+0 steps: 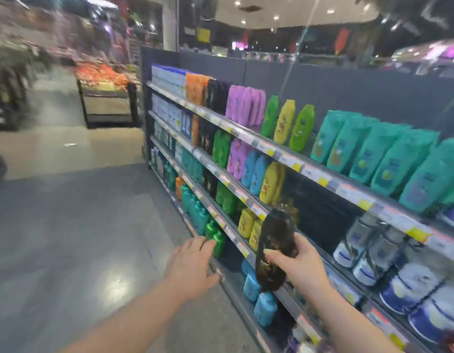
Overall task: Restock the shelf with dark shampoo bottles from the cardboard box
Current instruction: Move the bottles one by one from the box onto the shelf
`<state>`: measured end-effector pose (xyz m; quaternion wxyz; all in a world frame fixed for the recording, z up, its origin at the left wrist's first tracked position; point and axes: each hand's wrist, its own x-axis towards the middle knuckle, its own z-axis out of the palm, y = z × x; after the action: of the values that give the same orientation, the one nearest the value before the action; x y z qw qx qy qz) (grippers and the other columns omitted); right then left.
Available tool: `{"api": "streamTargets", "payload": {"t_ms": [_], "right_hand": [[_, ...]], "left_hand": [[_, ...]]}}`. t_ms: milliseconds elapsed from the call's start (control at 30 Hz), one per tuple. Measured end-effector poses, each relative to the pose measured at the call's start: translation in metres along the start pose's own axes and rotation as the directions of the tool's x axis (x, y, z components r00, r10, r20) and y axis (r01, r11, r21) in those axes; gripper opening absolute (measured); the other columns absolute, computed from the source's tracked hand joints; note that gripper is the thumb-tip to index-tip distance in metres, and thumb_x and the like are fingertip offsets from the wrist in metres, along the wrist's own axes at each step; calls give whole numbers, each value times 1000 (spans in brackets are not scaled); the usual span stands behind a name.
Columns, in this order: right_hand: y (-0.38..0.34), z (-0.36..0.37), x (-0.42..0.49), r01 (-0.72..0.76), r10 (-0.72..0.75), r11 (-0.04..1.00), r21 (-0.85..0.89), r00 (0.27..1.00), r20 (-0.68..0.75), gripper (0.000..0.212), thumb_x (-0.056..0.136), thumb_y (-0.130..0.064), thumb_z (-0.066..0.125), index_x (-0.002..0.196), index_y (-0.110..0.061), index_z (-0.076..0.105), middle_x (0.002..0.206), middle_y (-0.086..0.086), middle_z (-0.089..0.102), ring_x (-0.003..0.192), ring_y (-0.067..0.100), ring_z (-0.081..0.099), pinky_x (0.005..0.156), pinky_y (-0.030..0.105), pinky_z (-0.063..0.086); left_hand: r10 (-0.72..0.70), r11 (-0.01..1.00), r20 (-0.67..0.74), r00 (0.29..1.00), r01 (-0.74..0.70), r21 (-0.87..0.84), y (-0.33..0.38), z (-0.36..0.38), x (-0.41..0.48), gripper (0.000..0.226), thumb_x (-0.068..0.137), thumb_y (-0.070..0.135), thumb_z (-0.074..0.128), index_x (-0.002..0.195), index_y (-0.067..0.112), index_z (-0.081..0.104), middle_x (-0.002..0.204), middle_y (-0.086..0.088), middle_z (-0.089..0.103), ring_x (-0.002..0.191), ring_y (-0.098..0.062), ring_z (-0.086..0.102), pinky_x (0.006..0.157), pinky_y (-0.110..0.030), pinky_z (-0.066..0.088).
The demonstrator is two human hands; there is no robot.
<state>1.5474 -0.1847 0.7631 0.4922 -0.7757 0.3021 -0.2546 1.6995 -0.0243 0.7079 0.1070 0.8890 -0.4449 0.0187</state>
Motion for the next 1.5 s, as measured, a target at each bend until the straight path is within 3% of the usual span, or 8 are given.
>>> {"api": "streamTargets", "payload": {"t_ms": [200,300,400,500,667,933,1100,1500], "right_hand": [[-87,59,48,160,-163,986,47,984,66,26,70,-9,76,92,-16,64,83,1,69,72,10,61,62,18,44],[-118,100,78,217,-219,976,30,973,75,23,70,-11,76,88,-18,64,84,1,68,75,11,60,63,21,44],[-144,147,109,235,-235,972,16,970,60,24,70,-13,77,87,-23,63,85,-1,68,80,13,61,71,24,48],[-163,191,140,232,-233,972,41,972,28,22,71,-13,76,86,-23,64,82,-4,69,74,7,62,59,11,43],[-184,247,185,177,-173,981,85,984,-52,25,71,-16,77,90,-24,63,86,-5,69,81,10,63,64,21,45],[-190,289,285,179,-175,984,21,978,-117,25,72,-20,76,89,-27,59,87,-10,67,79,1,60,58,14,38],[-181,320,386,185,-178,982,40,975,-132,27,70,-19,77,93,-22,63,86,-6,70,80,7,64,63,22,44],[-199,329,623,239,-223,970,42,948,-229,28,70,-18,77,92,-25,61,87,-7,69,81,9,63,70,27,47]], "left_hand": [[-110,994,-119,987,106,-37,-79,-67,39,73,77,56,56,138,25,29,137,3,38,128,-21,35,103,-36,34],[-122,992,-135,983,117,-45,-129,-87,63,73,77,57,55,137,25,29,137,3,38,129,-20,34,104,-36,33],[-106,994,-136,985,100,-48,-182,-105,89,73,79,56,54,139,26,26,140,3,35,131,-21,31,106,-37,31],[-71,997,-126,989,66,-41,-235,-119,118,73,80,57,54,140,27,24,141,4,32,131,-20,30,106,-36,32],[17,1000,-75,997,-16,11,-300,-130,170,73,81,55,53,141,27,22,144,5,29,134,-19,27,108,-36,30],[98,994,-95,991,-102,-39,-354,-123,262,54,79,57,55,121,27,38,126,8,40,121,-17,37,97,-33,36],[81,997,-124,989,-79,21,-398,-121,347,70,80,58,51,138,27,28,138,6,35,129,-18,32,105,-36,33],[177,984,-130,976,-180,-14,-432,-135,604,69,79,60,52,135,26,30,138,4,37,128,-20,35,105,-37,35]]}}
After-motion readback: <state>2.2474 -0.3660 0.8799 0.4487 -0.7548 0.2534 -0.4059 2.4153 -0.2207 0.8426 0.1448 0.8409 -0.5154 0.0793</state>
